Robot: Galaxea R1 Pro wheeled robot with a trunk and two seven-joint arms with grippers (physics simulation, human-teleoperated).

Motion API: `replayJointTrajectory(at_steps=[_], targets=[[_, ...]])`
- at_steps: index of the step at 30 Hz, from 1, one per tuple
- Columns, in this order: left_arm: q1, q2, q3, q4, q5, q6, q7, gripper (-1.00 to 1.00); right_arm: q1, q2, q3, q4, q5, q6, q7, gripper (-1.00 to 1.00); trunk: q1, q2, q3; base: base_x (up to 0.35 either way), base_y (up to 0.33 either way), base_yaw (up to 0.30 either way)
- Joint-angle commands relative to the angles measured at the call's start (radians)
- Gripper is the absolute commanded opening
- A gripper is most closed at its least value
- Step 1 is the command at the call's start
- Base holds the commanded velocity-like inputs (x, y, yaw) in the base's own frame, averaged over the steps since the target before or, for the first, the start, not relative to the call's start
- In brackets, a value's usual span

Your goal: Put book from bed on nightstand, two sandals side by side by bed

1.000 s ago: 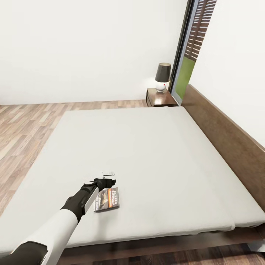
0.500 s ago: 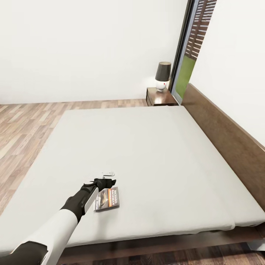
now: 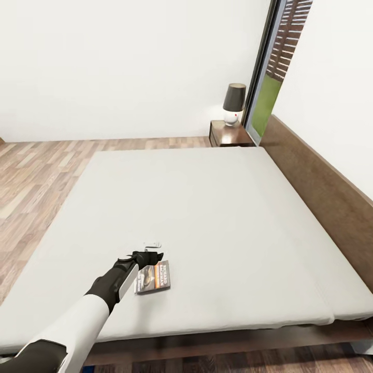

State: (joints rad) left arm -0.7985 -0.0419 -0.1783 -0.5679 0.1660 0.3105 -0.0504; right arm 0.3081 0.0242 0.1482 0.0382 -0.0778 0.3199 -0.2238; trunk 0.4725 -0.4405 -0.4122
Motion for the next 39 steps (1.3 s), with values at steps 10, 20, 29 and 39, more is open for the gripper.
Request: replayJointTrajectory(at_steps=[10, 20, 29, 39], targets=[[-0.001, 0.000, -0.003, -0.002, 0.010, 0.005, 0.001, 1.00, 0.000, 0.000, 0.008, -0.001, -0.008, 0.004, -0.003, 1.00, 0.000, -0.001, -0.003, 0.000, 0.000, 0.014], [-0.001, 0.001, -0.003, -0.002, 0.010, 0.005, 0.001, 1.00, 0.000, 0.000, 0.008, -0.001, -0.008, 0.004, -0.003, 1.00, 0.000, -0.001, -0.007, 0.000, 0.000, 0.126], [0.000, 0.001, -0.004, -0.002, 0.009, 0.005, 0.001, 1.00, 0.001, 0.000, 0.008, -0.002, -0.008, 0.004, -0.003, 1.00, 0.000, -0.001, -0.013, 0.000, 0.000, 0.176], [0.000, 0.001, -0.010, -0.003, 0.009, 0.005, 0.001, 1.00, 0.000, 0.000, 0.008, -0.002, -0.008, 0.004, -0.003, 1.00, 0.000, -0.001, -0.014, 0.000, 0.000, 0.033]])
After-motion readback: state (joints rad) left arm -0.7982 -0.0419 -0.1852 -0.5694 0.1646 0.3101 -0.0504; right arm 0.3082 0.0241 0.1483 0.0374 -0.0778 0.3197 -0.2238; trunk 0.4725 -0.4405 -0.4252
